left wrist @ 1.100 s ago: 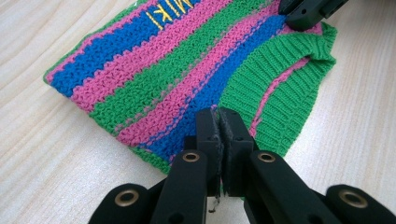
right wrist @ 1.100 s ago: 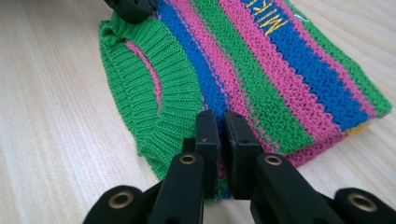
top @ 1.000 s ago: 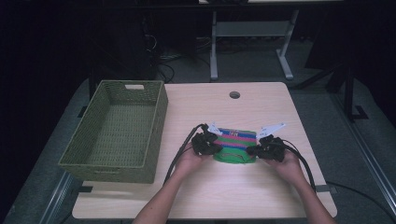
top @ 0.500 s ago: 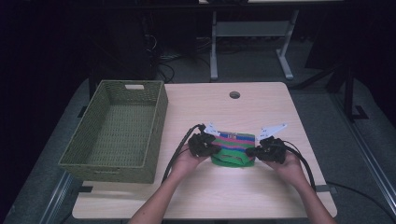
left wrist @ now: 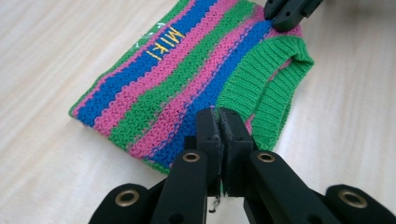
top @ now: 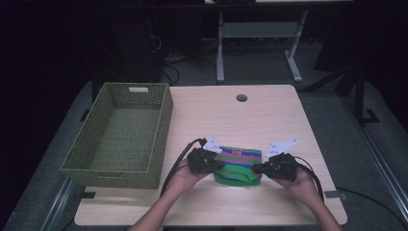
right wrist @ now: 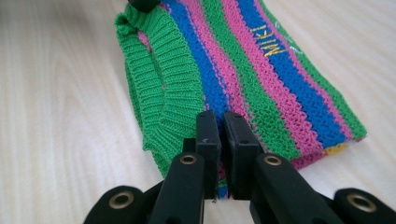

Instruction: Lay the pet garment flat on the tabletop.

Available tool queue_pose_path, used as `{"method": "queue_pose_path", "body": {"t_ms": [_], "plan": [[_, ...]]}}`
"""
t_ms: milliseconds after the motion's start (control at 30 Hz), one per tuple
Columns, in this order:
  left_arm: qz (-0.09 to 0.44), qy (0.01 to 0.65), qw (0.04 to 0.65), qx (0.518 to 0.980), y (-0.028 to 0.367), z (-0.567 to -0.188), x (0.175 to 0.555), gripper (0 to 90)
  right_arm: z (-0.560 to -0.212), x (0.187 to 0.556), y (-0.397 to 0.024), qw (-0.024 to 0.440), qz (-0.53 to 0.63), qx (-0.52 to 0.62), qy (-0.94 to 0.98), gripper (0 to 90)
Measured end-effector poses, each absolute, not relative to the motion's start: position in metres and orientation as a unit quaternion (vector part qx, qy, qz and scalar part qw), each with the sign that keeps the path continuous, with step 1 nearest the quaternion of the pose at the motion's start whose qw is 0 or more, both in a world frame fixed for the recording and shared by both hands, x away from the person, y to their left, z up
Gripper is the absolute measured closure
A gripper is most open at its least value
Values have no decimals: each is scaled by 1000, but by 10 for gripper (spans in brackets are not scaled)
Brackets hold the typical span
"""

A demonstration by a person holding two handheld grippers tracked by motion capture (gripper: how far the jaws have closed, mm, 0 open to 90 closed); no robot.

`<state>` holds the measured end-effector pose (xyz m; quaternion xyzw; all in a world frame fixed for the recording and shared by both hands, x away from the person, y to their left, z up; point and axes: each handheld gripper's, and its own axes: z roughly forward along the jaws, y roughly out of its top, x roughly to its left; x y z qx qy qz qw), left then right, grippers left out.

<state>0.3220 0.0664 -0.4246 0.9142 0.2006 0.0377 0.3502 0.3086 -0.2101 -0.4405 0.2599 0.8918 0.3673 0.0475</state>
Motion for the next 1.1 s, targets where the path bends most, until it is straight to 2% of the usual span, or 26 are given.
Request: {"method": "queue_pose_path", "body": {"t_ms": [433, 633, 733, 833, 900, 1100], "plan": [[24, 181, 333, 925, 70, -436, 297, 871, -452, 288, -205, 26, 356, 246, 901, 829], [18, 182, 323, 928, 69, -445, 295, 857, -458, 284, -205, 19, 354, 245, 902, 790], [17, 183, 324, 928, 70, -445, 295, 806, -458, 284, -206, 16, 356, 245, 902, 747], [23, 180, 330, 926, 75, -441, 295, 685, -455, 284, -208, 13, 360, 245, 900, 686], [25, 177, 332, 926, 79, -439, 295, 636, -453, 282, -210, 18, 362, 238, 901, 671], [11, 164, 338, 927, 89, -439, 292, 563, -448, 275, -215, 21, 372, 216, 902, 636]]}}
